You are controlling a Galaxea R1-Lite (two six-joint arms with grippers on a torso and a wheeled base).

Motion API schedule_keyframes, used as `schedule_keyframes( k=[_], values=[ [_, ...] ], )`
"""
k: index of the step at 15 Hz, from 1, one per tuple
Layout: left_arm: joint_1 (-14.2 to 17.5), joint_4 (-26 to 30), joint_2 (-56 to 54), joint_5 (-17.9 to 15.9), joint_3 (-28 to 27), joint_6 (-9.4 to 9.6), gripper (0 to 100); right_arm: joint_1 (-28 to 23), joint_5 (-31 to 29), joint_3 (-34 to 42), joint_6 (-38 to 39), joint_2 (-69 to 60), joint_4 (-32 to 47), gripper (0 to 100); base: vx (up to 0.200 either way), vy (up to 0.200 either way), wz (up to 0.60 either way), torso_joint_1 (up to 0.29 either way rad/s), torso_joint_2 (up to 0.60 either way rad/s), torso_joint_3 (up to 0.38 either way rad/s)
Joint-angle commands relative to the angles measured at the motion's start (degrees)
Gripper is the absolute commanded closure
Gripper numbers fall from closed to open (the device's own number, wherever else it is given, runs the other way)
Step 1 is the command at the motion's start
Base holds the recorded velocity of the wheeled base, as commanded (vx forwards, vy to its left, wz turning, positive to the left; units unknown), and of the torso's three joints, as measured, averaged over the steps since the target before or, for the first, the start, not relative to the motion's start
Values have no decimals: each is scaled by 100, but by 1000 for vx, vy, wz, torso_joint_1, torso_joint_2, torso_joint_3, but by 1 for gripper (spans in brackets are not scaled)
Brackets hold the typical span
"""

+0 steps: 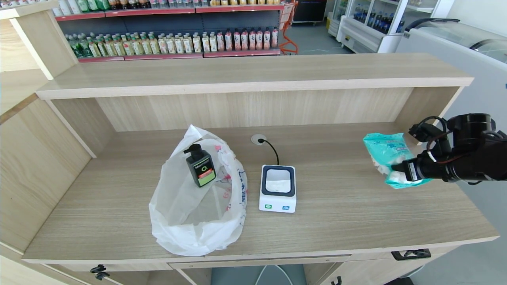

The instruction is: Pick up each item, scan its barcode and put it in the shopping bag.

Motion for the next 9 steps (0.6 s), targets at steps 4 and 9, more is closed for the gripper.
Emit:
schedule_keyframes(
  k=[4,9],
  values=[
    [1,0,9,4,0,-1,0,103,4,143,23,-661,-98,100,0,0,0,0,0,0],
    [1,0,9,4,0,-1,0,498,30,249,5,-1593,-379,100,0,0,0,0,0,0]
  ],
)
